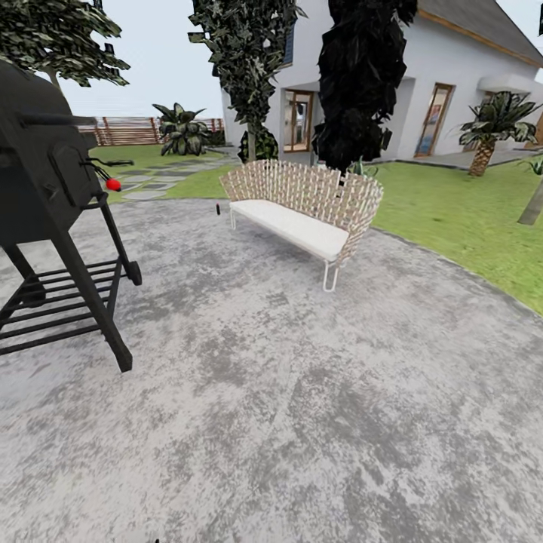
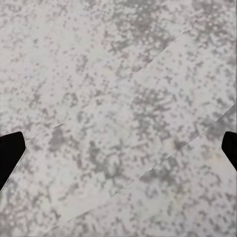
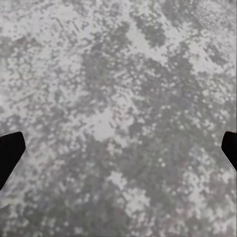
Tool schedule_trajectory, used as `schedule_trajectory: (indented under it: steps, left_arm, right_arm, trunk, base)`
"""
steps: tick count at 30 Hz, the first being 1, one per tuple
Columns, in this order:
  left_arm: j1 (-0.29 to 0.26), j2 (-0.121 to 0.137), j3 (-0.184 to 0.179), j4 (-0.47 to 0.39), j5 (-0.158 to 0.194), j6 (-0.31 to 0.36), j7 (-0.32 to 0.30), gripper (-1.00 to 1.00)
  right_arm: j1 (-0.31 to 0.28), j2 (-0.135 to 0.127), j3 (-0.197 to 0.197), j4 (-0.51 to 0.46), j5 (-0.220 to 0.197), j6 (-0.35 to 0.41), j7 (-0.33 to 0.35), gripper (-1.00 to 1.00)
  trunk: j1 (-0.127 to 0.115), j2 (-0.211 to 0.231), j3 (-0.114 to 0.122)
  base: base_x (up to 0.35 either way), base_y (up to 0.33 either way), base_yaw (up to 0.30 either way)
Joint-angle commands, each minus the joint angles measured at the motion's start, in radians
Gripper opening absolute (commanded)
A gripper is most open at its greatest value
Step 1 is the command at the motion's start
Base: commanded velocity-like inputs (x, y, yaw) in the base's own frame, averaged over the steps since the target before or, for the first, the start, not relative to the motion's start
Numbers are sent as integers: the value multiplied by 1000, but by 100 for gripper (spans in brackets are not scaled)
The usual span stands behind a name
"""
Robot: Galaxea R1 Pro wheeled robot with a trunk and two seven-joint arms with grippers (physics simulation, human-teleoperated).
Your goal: In the garden, pick up the pesticide atomizer on the floor and spray pesticide onto both trees until each tree trunk is fully covered.
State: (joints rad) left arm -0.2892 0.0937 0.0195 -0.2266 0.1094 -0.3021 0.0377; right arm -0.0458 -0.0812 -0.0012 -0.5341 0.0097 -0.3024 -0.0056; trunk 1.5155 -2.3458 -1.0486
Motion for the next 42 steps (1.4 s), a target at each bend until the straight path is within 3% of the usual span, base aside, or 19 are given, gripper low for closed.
schedule_trajectory:
  steps: [1, 42]
  left_arm:
    - [-1, 0, -1, 1, 9, -3, -1, 100]
    - [-1, 1, 5, 1, 16, -4, -1, 100]
  right_arm:
    - [0, 0, 0, 0, 1, -3, -1, 100]
    - [0, -1, 1, 3, 1, -1, 1, 100]
  trunk:
    - [0, 0, 0]
    - [0, 0, 48]
  base:
    - [254, 0, 192]
    - [332, -21, 205]
